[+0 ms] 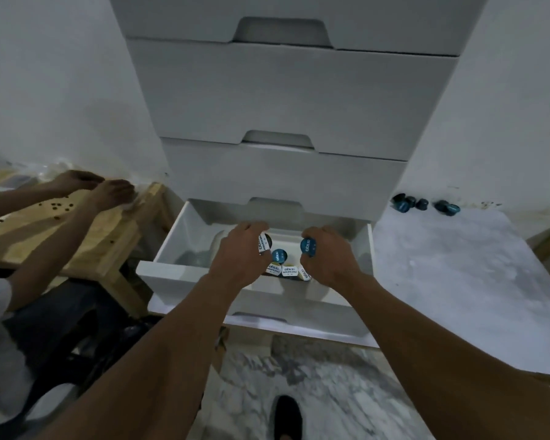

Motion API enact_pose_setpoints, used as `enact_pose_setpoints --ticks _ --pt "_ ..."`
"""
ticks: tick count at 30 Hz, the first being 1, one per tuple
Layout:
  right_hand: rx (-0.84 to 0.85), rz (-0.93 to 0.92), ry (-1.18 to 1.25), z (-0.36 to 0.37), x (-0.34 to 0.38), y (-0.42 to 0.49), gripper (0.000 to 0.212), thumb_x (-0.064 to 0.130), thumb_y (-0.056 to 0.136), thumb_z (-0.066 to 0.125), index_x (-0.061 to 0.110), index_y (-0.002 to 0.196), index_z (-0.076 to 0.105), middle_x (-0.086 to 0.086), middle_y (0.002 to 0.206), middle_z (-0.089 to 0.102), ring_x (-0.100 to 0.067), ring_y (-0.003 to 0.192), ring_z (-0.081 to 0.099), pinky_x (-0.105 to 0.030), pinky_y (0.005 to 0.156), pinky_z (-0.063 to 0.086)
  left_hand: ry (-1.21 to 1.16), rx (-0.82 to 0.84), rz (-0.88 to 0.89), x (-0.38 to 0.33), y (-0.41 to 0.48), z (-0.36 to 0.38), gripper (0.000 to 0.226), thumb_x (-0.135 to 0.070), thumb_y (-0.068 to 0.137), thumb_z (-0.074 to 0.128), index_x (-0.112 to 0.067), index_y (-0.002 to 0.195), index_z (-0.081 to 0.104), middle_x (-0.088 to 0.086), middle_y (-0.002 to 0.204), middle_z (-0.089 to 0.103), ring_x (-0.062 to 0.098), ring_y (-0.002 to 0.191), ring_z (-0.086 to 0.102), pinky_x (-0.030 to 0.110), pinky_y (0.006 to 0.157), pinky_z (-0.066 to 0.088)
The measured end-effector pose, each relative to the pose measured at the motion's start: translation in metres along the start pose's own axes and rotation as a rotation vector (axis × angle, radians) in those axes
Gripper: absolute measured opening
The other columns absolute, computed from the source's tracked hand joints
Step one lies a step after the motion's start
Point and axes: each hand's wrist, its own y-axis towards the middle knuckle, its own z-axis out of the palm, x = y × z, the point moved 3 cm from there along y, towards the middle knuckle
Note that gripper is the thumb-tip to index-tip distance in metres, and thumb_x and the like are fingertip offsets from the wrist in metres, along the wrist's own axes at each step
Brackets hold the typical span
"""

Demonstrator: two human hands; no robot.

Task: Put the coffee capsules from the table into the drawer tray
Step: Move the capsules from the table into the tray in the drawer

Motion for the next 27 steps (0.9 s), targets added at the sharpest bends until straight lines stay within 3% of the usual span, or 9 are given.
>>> enact_pose_setpoints --ticks 3,7,11,14,18,22,27 --pt "0.021 -0.005 -0.017 0.005 -0.012 0.026 0.042 0.01 0.079 0.067 0.012 0.12 0.057 -0.014 0.113 0.055 -0.027 0.097 0.056 -0.024 0.079 0.04 -0.016 0.053 -0.002 0.003 0.028 0.015 0.044 -0.02 0.08 0.068 -0.021 0.122 0.057 0.005 0.121 0.058 0.025 0.111 0.056 0.03 0.087 0.042" --pt "0.074 -0.008 -0.044 0.019 -0.027 0.056 0.042 0.01 0.079 0.066 0.015 0.119 0.057 -0.014 0.112 0.054 -0.027 0.093 0.056 -0.025 0.077 0.04 0.003 0.135 0.03 0.003 0.058 0.04 0.043 -0.014 0.076 0.069 -0.021 0.118 0.06 0.008 0.116 0.056 0.025 0.105 0.055 0.03 0.086 0.043" --pt "0.134 -0.005 -0.076 0.031 -0.042 0.071 0.05 0.012 0.076 0.068 0.014 0.123 0.053 -0.01 0.116 0.059 -0.028 0.099 0.059 -0.031 0.083 0.046 0.04 0.208 0.084 0.001 0.076 0.062 0.049 -0.017 0.077 0.07 -0.017 0.125 0.056 0.007 0.119 0.058 0.026 0.106 0.057 0.036 0.091 0.046" --pt "0.186 0.006 -0.112 0.035 -0.051 0.076 0.047 0.012 0.075 0.068 0.013 0.121 0.056 -0.009 0.117 0.062 -0.028 0.099 0.061 -0.036 0.088 0.051 0.043 0.255 0.12 -0.001 0.087 0.074 0.04 -0.016 0.078 0.068 -0.015 0.117 0.059 0.006 0.114 0.062 0.027 0.103 0.059 0.04 0.088 0.049" --pt "0.195 0.021 -0.103 0.037 -0.059 0.079 0.043 0.008 0.074 0.068 0.009 0.116 0.059 -0.012 0.116 0.059 -0.029 0.105 0.057 -0.036 0.09 0.048 0.059 0.284 0.181 0.0 0.099 0.088 0.04 -0.018 0.077 0.068 -0.017 0.115 0.06 0.006 0.112 0.063 0.027 0.102 0.059 0.033 0.083 0.047" --pt "0.233 0.026 -0.143 0.041 -0.064 0.078 0.035 0.01 0.074 0.066 0.01 0.109 0.061 -0.012 0.11 0.058 -0.031 0.105 0.054 -0.033 0.085 0.044 0.101 0.313 0.207 0.002 0.105 0.098 0.047 -0.022 0.078 0.068 -0.019 0.123 0.056 0.007 0.119 0.059 0.025 0.11 0.052 0.037 0.092 0.046" --pt "0.241 0.01 -0.185 0.046 -0.062 0.081 0.028 0.015 0.078 0.062 0.012 0.105 0.062 -0.012 0.109 0.061 -0.032 0.105 0.054 -0.037 0.09 0.044 0.166 0.368 0.214 0.007 0.108 0.107 0.048 -0.024 0.081 0.064 -0.02 0.128 0.054 0.006 0.123 0.058 0.027 0.114 0.05 0.043 0.096 0.044"
